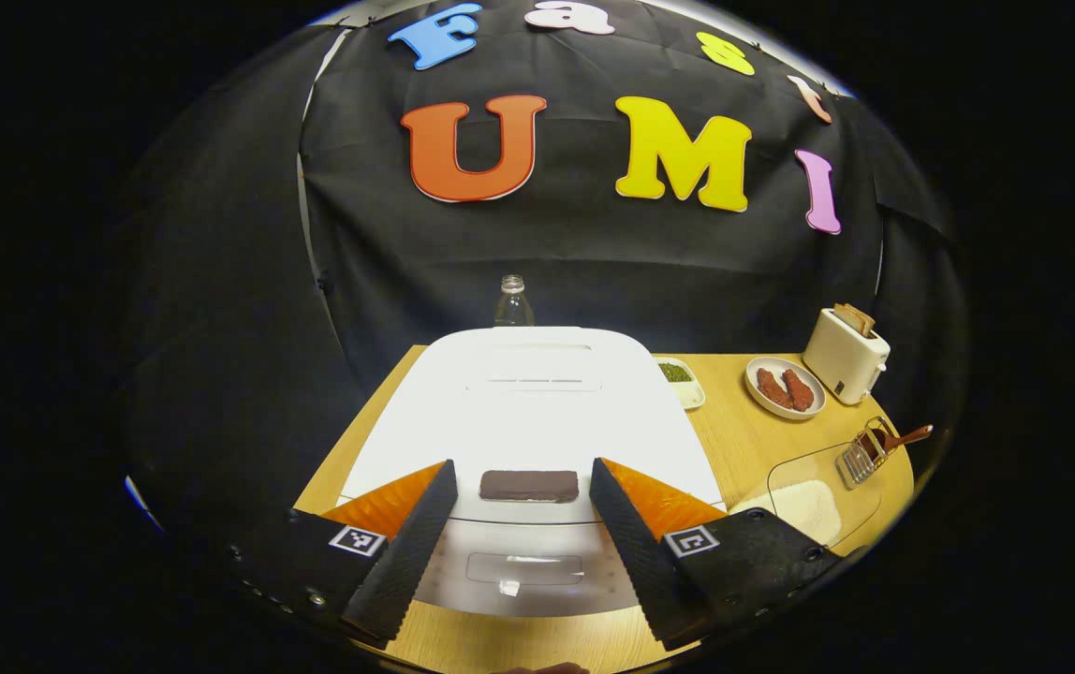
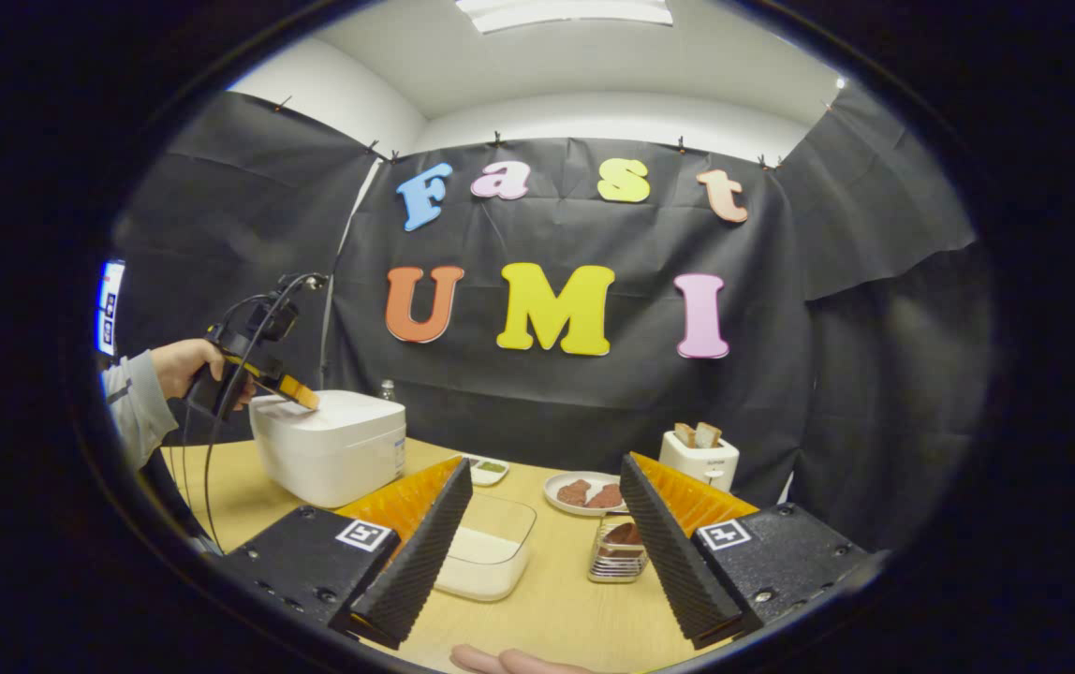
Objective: Close the left gripper, press the button to open the rice cooker; take a wooden spoon from the chopstick holder with the right hand, scoop a spoonful of rice and pour it into the rice cooker, then put the wooden spoon back into the chopstick holder.
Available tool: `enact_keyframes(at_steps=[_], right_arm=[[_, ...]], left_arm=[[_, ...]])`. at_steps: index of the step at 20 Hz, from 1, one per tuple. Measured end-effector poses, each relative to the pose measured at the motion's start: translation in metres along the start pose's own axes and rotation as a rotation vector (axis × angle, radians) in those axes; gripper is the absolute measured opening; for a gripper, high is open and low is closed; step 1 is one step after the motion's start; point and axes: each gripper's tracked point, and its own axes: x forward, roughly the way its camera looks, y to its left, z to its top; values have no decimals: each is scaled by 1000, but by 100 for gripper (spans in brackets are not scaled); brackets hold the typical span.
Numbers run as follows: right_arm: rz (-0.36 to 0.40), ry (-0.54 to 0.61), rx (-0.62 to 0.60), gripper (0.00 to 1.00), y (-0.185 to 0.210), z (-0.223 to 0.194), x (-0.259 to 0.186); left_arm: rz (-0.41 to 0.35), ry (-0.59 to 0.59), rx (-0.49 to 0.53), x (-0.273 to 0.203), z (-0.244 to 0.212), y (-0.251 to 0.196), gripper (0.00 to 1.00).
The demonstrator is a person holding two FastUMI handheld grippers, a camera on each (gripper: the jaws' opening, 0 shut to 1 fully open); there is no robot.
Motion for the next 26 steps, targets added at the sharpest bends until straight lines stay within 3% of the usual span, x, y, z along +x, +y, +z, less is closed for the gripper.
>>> enact_keyframes(at_steps=[7, 14, 21, 26], right_arm=[[-47, -19, 25, 99, 0, 19, -4], [-101, -61, 26, 100, -7, 42, -16], [-175, -65, 45, 100, -35, 44, -18], [-207, -53, 52, 99, -54, 41, -18]], left_arm=[[-35, -227, 60, -83, 34, -33, 92], [-55, -373, 50, -173, 31, -64, 91], [-56, -466, 29, -219, -8, -84, 92], [-8, -511, 55, -246, -26, -88, 92]])
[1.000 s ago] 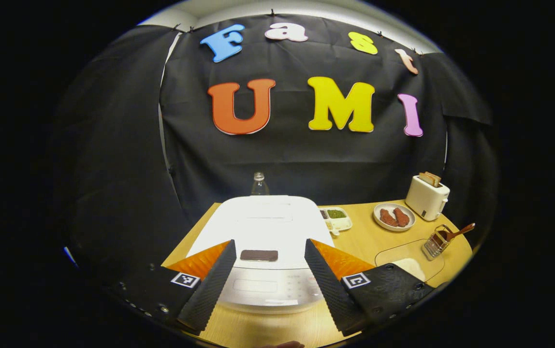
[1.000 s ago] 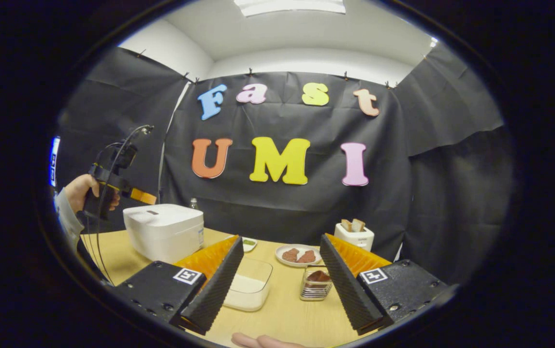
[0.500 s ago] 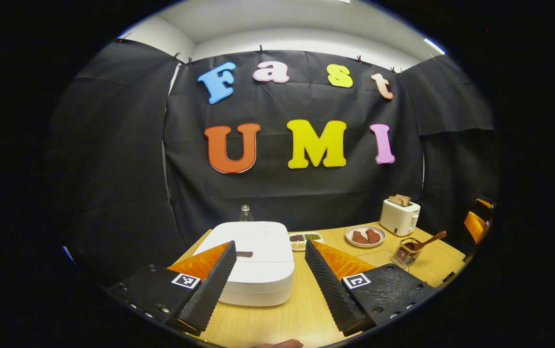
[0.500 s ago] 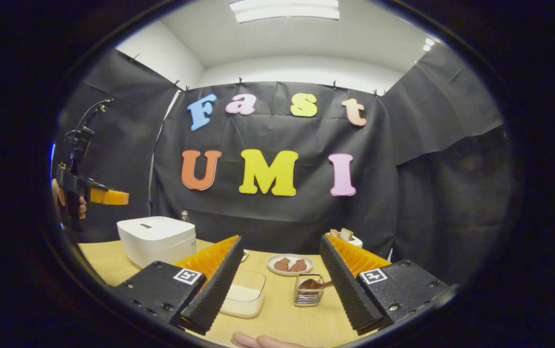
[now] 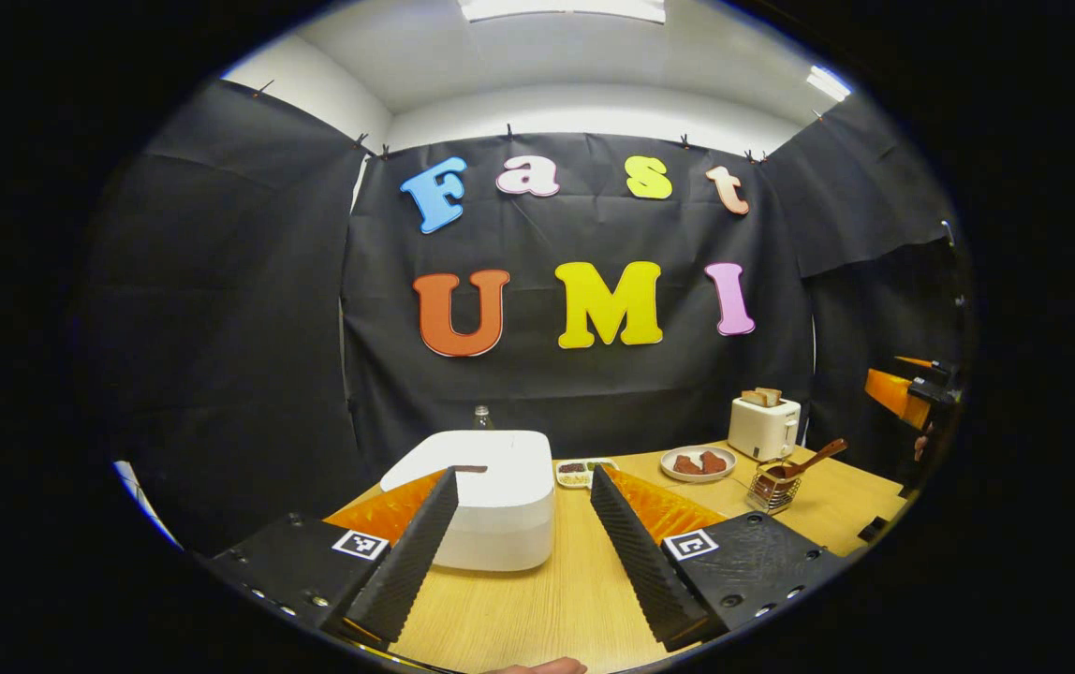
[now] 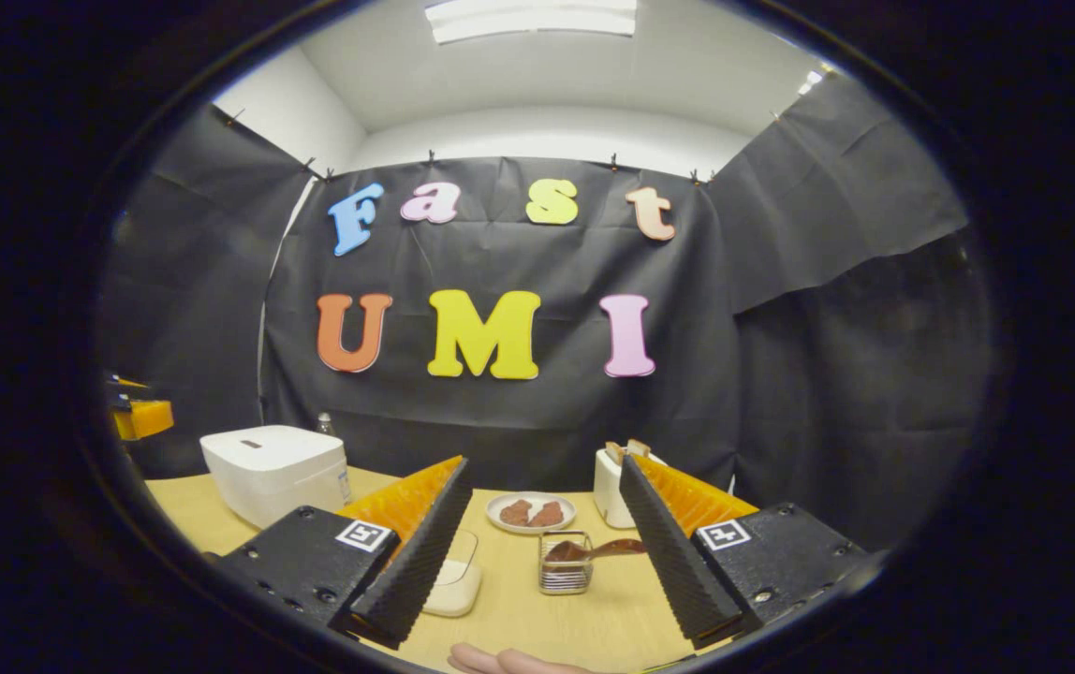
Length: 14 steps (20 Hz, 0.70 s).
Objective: Close the left gripper, press the button to open the rice cooker; take a wooden spoon from the chopstick holder with the right hand, scoop a spoonful of rice and pour it into the rice cooker, then put the wooden spoon back into the chopstick holder.
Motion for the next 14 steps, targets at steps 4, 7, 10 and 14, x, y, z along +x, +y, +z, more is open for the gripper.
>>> enact_keyframes(at_steps=[4, 7, 10, 14], right_arm=[[4, 19, 14, 100, -3, -8, 2], [10, 35, 24, 100, -4, -13, 3], [23, 37, 26, 99, 0, -12, 3], [33, 20, 32, 100, 1, -10, 6]], left_arm=[[-56, -31, -54, -11, 8, -19, 92], [-54, -48, -70, -13, 10, -18, 91], [-34, -49, -73, -12, 6, -14, 92], [-7, -47, -110, -10, 5, -7, 92]])
